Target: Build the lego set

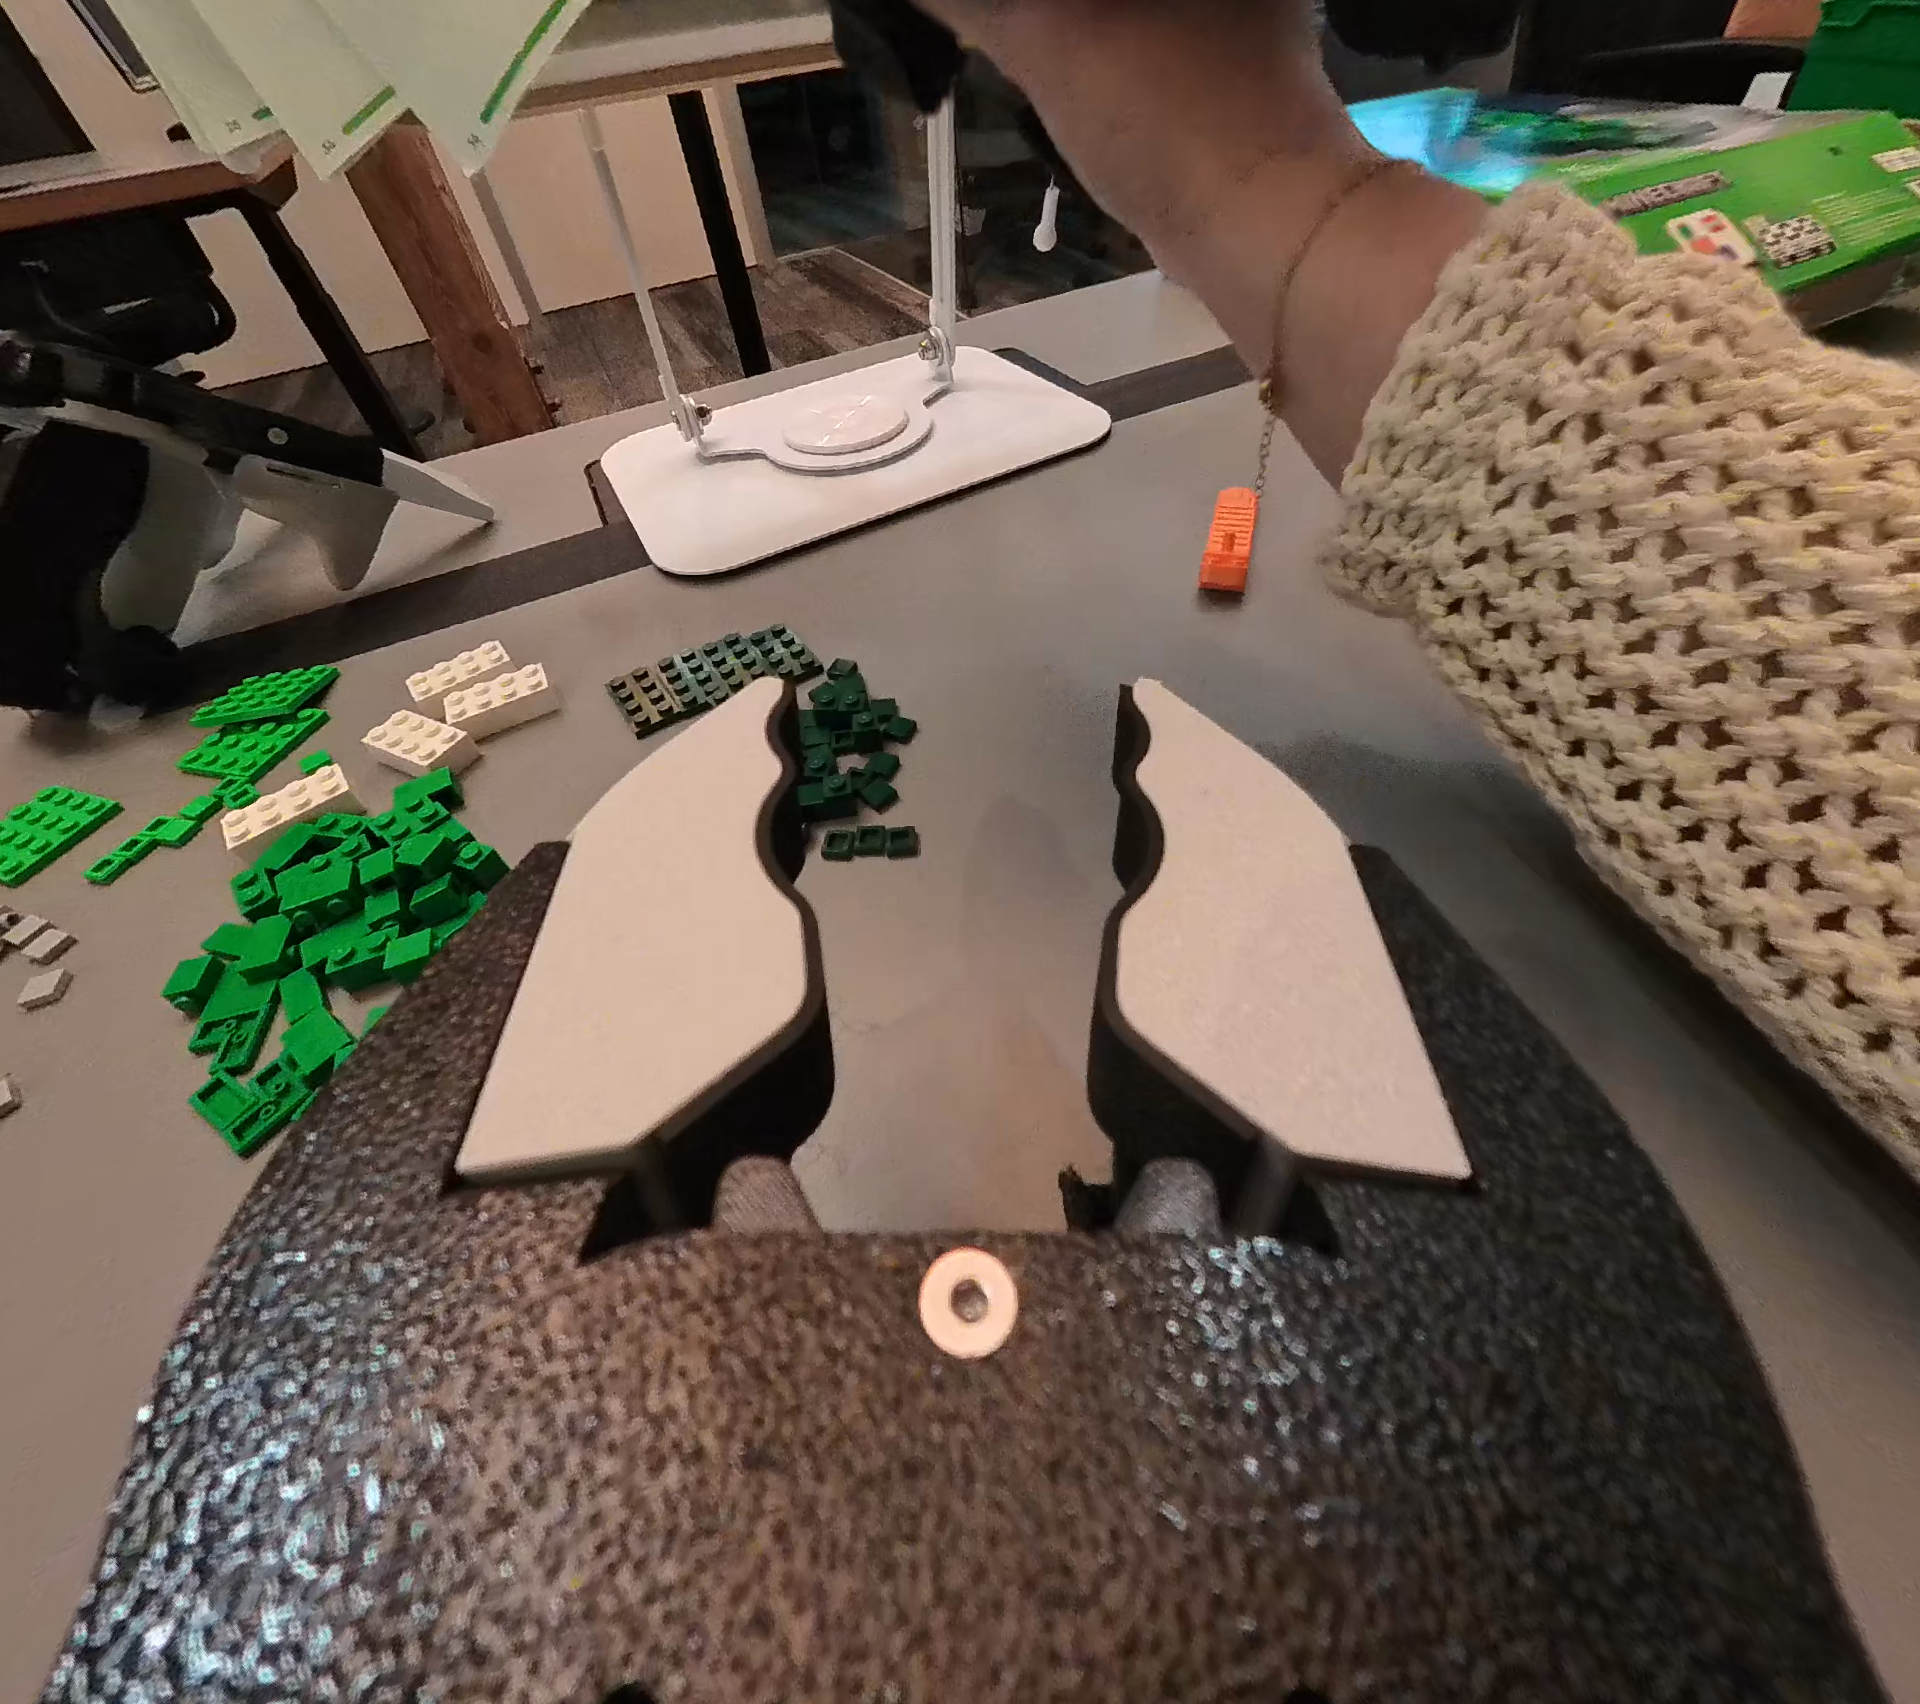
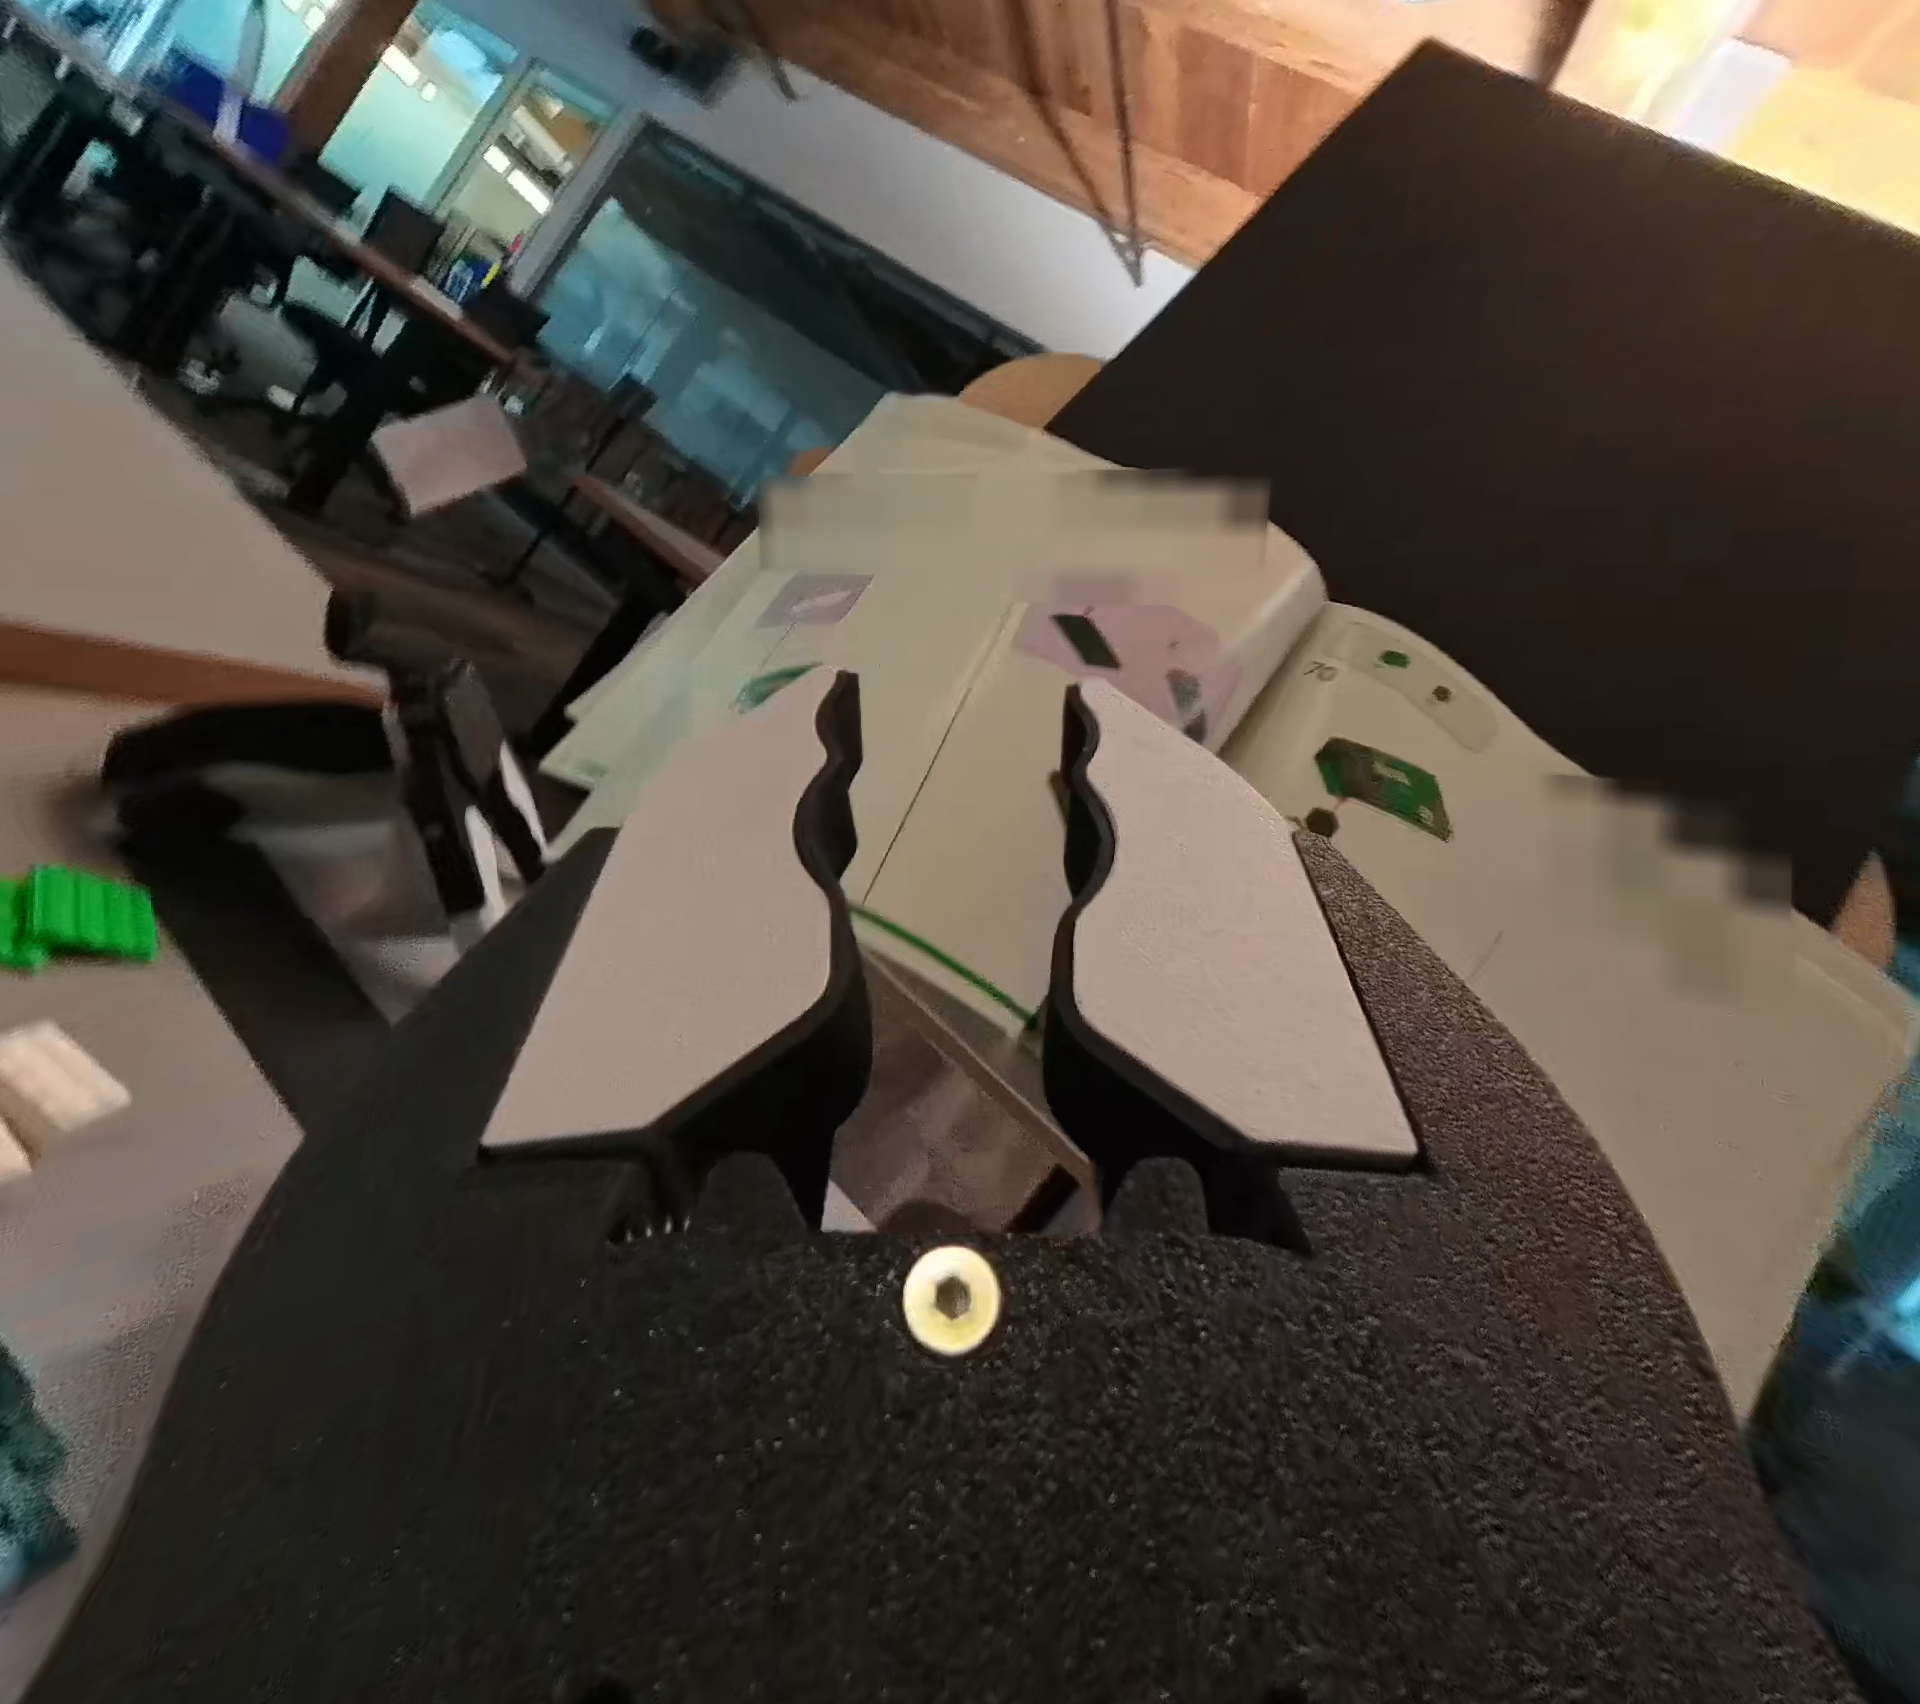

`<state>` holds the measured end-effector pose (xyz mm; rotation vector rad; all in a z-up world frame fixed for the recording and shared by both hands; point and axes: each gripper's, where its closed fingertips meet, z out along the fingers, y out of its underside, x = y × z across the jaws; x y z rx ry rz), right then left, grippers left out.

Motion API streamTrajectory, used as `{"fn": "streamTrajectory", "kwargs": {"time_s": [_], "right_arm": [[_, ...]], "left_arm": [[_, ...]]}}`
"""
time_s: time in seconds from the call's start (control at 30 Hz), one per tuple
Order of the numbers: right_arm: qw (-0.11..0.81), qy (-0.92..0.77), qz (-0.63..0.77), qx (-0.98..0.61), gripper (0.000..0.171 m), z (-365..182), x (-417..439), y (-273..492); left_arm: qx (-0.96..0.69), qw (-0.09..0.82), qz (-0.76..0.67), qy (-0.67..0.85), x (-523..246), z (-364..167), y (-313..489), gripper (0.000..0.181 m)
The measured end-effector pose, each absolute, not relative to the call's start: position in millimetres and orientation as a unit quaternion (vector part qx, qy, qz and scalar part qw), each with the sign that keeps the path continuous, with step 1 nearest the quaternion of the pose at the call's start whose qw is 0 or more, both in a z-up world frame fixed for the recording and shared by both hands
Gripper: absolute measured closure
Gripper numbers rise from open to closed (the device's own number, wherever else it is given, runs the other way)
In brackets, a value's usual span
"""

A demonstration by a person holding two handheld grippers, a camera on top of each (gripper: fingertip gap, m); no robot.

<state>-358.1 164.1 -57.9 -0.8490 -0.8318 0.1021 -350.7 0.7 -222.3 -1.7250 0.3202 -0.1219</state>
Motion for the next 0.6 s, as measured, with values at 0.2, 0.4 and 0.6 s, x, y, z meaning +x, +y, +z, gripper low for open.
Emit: {"fn": "streamTrajectory", "kwargs": {"time_s": [0.2,0.4,0.6], "right_arm": [[0.798,-0.467,-0.002,-0.381,0.134,-91,-375,166],[0.774,-0.503,-0.093,-0.372,0.121,-110,-375,177],[0.778,-0.478,-0.256,-0.317,0.115,-113,-370,187]], "left_arm": [[-0.755,0.638,-0.054,0.140,-351,-222,1,0.124],[-0.756,0.637,-0.055,0.142,-350,-223,0,0.124],[-0.756,0.636,-0.056,0.141,-349,-223,0,0.124]]}}
